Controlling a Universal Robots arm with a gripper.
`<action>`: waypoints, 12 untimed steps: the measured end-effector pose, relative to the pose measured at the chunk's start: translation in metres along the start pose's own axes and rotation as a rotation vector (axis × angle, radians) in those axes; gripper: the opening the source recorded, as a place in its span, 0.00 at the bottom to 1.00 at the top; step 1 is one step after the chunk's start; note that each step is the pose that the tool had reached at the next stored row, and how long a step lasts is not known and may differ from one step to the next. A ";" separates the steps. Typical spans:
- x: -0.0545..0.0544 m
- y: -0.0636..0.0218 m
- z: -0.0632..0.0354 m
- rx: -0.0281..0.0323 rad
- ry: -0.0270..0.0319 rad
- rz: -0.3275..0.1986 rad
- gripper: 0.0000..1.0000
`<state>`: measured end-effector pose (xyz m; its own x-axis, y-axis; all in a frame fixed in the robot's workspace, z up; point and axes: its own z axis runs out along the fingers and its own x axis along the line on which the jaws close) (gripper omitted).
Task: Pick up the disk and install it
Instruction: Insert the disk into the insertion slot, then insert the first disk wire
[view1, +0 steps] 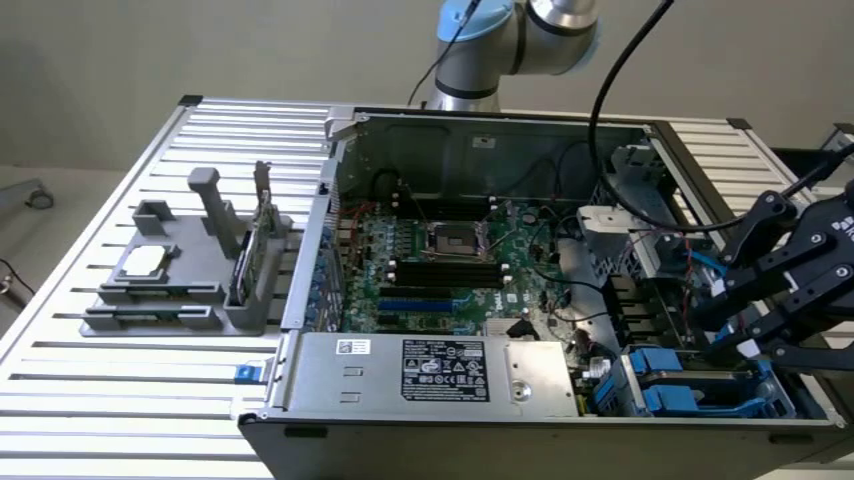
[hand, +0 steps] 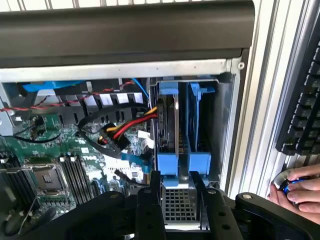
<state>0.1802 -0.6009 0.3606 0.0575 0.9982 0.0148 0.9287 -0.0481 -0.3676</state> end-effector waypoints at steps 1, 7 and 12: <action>0.000 -0.0027 0.0010 0.0000 0.0001 0.000 0.36; 0.001 -0.0056 0.0020 0.0001 0.0008 0.000 0.36; 0.001 -0.0056 0.0021 0.0001 0.0009 0.000 0.36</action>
<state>0.1744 -0.5995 0.3607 0.0577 0.9982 0.0157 0.9287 -0.0479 -0.3677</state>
